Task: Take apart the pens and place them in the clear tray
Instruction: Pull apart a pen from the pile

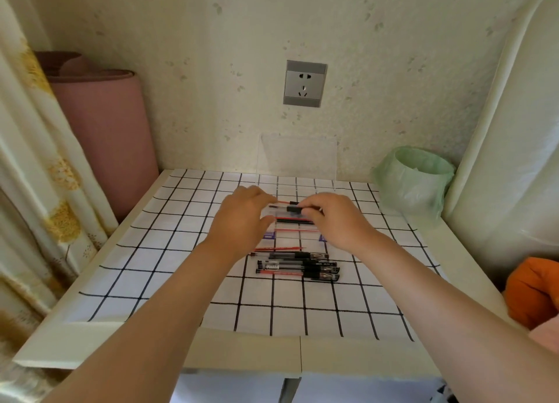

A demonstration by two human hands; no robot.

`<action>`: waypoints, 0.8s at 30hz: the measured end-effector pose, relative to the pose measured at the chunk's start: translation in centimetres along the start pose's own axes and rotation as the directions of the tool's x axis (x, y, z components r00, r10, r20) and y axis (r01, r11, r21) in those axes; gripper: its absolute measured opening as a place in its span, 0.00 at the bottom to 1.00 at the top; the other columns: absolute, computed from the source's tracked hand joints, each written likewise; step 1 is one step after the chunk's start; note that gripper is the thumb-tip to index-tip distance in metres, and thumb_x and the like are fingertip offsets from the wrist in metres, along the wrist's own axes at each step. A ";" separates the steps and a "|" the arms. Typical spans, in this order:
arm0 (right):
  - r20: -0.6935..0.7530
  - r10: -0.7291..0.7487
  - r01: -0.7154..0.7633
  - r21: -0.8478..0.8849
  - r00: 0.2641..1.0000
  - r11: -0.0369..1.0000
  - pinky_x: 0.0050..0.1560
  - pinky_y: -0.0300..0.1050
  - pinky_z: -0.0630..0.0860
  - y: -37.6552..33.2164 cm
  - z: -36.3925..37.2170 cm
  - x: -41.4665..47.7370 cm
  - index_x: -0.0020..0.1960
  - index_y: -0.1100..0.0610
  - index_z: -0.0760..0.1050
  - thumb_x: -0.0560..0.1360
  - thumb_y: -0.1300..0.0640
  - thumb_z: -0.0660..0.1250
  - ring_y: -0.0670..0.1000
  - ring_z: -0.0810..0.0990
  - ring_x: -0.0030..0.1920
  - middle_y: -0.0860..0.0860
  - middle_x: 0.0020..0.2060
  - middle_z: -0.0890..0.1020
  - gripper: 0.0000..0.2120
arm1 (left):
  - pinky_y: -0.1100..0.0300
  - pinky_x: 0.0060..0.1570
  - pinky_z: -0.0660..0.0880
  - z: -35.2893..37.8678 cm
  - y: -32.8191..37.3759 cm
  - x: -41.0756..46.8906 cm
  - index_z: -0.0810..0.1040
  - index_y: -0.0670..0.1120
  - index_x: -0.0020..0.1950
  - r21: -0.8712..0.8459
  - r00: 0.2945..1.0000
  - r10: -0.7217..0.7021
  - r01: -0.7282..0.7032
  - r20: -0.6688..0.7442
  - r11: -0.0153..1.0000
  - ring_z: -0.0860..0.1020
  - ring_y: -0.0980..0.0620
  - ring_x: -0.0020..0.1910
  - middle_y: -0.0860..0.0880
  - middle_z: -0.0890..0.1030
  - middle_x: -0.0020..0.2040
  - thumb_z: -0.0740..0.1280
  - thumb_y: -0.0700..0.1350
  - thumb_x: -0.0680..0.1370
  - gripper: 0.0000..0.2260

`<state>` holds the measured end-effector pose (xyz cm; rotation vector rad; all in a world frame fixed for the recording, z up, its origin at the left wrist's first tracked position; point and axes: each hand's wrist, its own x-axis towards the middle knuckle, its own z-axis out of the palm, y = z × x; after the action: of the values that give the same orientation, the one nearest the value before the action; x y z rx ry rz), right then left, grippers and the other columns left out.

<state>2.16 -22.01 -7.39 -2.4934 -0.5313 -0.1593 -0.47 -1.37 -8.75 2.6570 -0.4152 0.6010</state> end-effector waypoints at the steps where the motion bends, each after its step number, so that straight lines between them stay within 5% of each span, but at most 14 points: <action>1: -0.054 0.017 -0.021 -0.062 0.998 0.998 0.48 0.44 0.74 0.3 0.0 0.5 0.60 0.49 0.80 0.81 0.55 0.62 0.45 0.78 0.46 0.45 0.51 0.82 0.12 | 0.53 0.61 0.70 0.2 -0.4 0.0 0.76 0.48 0.66 0.003 0.999 -0.039 0.039 -0.018 0.999 0.72 0.47 0.60 0.48 0.77 0.60 0.70 0.46 0.77 0.18; 5: -0.162 0.072 -0.104 -0.204 0.984 0.973 0.50 0.45 0.75 2.3 0.6 2.5 0.61 0.48 0.80 0.82 0.54 0.60 0.51 0.79 0.54 0.48 0.55 0.82 0.12 | 0.55 0.66 0.68 0.7 -1.6 -0.4 0.69 0.46 0.72 -0.013 0.988 -0.153 0.154 0.033 0.988 0.67 0.48 0.67 0.47 0.70 0.67 0.68 0.48 0.78 0.23; 10: -0.161 0.065 -0.111 -0.295 0.985 0.949 0.46 0.44 0.73 4.0 1.7 4.2 0.61 0.49 0.80 0.82 0.54 0.60 0.53 0.79 0.52 0.50 0.53 0.82 0.13 | 0.61 0.61 0.67 1.1 -2.0 -0.9 0.64 0.47 0.75 -0.061 0.955 -0.225 0.240 0.192 0.969 0.69 0.50 0.66 0.48 0.68 0.69 0.63 0.50 0.80 0.24; 18: 0.006 0.082 -0.076 -0.306 0.997 0.949 0.61 0.50 0.74 4.7 2.9 5.3 0.68 0.51 0.75 0.81 0.63 0.58 0.55 0.77 0.61 0.53 0.62 0.79 0.18 | 0.59 0.58 0.70 1.6 -2.1 -0.3 0.67 0.47 0.73 -0.049 0.937 -0.286 0.302 0.202 0.952 0.72 0.49 0.63 0.47 0.71 0.66 0.63 0.51 0.81 0.22; 24: 0.146 0.053 -0.008 -0.295 0.988 0.955 0.64 0.54 0.71 4.0 2.5 4.5 0.69 0.51 0.73 0.83 0.53 0.54 0.55 0.75 0.61 0.53 0.63 0.78 0.17 | 0.58 0.60 0.70 1.7 -2.0 -0.1 0.67 0.47 0.73 -0.044 0.927 -0.309 0.325 0.213 0.945 0.71 0.49 0.64 0.47 0.71 0.67 0.64 0.51 0.80 0.22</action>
<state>7.86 -22.14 -10.47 -2.8197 -0.5658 -0.0369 0.76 -0.28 -10.77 2.6381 -0.0545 0.2086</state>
